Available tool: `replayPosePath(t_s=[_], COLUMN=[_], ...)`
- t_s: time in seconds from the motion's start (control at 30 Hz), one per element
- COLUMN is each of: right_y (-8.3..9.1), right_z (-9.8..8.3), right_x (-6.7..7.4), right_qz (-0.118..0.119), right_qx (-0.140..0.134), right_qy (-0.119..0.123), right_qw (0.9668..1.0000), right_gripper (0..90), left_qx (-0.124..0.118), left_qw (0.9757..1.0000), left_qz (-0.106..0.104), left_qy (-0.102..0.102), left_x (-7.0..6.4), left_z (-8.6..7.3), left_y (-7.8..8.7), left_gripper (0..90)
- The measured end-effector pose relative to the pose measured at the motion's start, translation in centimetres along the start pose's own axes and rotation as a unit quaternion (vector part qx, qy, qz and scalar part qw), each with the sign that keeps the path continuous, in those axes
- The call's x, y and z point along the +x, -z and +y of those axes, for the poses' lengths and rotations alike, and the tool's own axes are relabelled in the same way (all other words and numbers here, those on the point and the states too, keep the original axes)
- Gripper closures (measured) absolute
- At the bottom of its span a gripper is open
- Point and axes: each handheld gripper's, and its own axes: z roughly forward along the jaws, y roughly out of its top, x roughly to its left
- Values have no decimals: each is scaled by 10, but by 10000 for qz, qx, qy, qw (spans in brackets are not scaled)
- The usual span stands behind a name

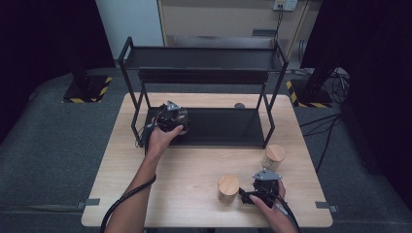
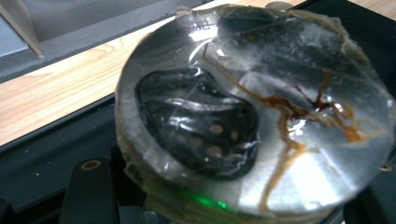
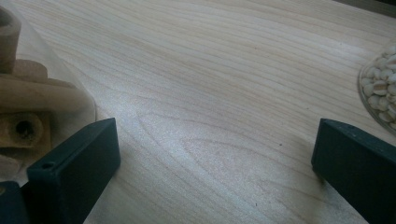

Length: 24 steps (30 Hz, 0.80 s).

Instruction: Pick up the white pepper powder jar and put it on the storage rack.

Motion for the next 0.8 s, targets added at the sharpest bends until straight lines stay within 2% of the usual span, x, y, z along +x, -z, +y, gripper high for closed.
replayPosePath(t_s=[0.8], right_y=[0], right_z=[0], right_x=[0], right_qz=[-8], right_qx=[-2], right_qy=[-9], right_qw=[10000], right_gripper=[11], left_qx=[24], left_qw=[10000], left_qz=[-33], left_qy=[2], left_x=[-1], left_z=[-7], left_y=[-8], left_gripper=[299])
